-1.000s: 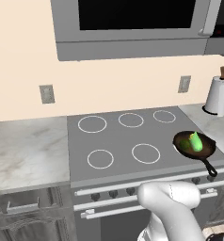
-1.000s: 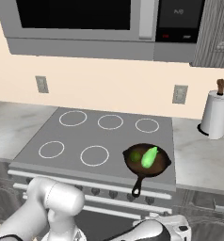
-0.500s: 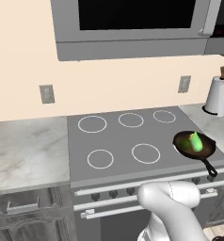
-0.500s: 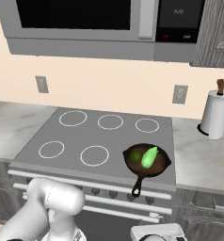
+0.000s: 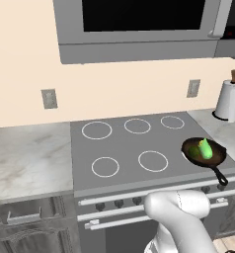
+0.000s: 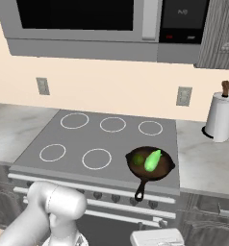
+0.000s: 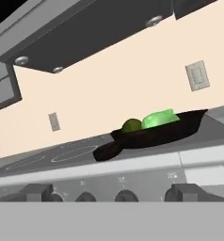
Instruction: Put the corn and lime in the pan. Then turn on the front right burner and set the heat to medium.
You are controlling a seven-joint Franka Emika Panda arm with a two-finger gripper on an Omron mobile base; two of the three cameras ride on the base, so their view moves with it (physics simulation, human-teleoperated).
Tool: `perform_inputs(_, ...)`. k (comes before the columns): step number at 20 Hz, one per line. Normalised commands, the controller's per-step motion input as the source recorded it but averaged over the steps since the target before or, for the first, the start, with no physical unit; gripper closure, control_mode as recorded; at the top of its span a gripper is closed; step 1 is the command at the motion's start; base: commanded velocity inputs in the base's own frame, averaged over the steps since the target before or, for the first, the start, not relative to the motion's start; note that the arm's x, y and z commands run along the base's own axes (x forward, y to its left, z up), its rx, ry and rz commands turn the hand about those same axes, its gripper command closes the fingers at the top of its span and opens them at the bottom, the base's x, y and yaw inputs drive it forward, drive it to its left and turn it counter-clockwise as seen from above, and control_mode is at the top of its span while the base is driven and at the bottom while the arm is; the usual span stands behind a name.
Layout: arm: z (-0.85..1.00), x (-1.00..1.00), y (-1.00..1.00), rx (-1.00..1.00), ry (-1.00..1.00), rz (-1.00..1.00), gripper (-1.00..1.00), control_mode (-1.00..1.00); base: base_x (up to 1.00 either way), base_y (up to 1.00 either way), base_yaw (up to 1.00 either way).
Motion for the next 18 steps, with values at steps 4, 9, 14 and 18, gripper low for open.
perform_inputs(4,0.02,0.06,0.18,0.0,-0.05,-0.01,-1.0,-1.0,0.0,0.0,0.0)
perform_inputs(9,-0.04,0.11,0.1,0.0,0.0,-0.11,-1.0,-1.0,0.0,0.0,0.0)
perform_inputs(14,0.0,0.1,0.03,0.0,0.0,-0.23,-1.0,-1.0,0.0,0.0,0.0)
perform_inputs(18,0.0,0.01,0.0,0.0,0.0,-0.26,-1.0,-1.0,0.0,0.0,0.0)
